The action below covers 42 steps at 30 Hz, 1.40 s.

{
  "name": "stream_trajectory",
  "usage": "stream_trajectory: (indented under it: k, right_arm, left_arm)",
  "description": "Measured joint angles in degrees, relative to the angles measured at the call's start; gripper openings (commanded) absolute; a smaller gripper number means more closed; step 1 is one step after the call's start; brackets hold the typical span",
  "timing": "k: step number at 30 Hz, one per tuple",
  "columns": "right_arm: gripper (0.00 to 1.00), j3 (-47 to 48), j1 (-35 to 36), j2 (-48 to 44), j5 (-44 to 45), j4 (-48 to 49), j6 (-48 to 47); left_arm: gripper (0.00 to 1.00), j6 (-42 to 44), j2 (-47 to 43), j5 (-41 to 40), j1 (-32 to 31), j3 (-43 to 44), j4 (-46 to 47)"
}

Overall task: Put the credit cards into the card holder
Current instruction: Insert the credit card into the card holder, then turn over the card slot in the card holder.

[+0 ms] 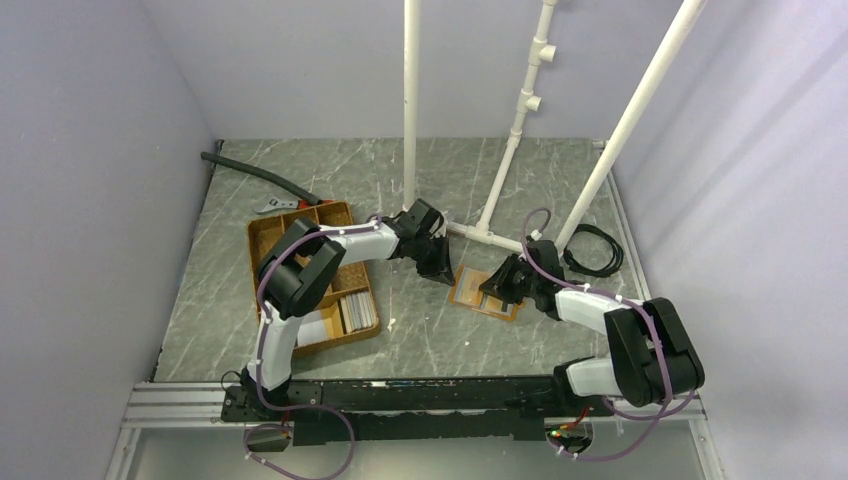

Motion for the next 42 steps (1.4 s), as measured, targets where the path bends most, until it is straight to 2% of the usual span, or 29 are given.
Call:
stream_trajectory:
  k: [7,12,14,16,17,23,28,32,42]
  right_arm:
    - [0.46,0.5,-0.4,-1.6,-2.5,-2.8,0.3]
    - [0.48,2.8,0.3,-5.8,1.8,-11.9,-4.6]
    - [0.43,3.0,0.7,-7.7,3.2,-14.6,-6.3]
    - [0.24,3.0,1.2,-9.1,4.0,-16.3,-7.9]
    - [0.19,3.1,1.4,-9.3,4.0,-16.7,-8.7]
    - [0.06,4.7,2.1,-8.0,5.1,-18.3,-10.5]
    - [0.00,4.9,2.1,-5.3,6.5,-18.1,-10.9]
    - [0.00,4.9,2.2,-4.4,8.2,-18.1,-9.9]
    - [0.00,4.3,2.2,-3.0,8.3,-14.5,-7.4]
  left_arm:
    - [0.11,0.0,0.0,0.0,0.2,0.0,-0.2]
    - [0.20,1.2,-0.6,-0.2,0.2,0.0,-1.7]
    - [0.24,2.1,-1.4,-1.0,0.2,0.0,-3.4]
    - [0.27,2.7,-2.4,-1.3,0.2,0.0,-4.8]
    - [0.28,2.8,-2.9,-1.2,0.2,0.0,-5.1]
    - [0.37,1.3,-5.8,0.8,-0.3,-1.0,-3.3]
    - [0.41,-0.4,-6.3,2.2,-2.1,-1.0,-1.1]
    - [0.46,-1.4,-6.3,3.1,-3.1,-1.0,-0.4]
    - [0.49,-1.8,-3.1,3.6,-3.8,0.6,0.3]
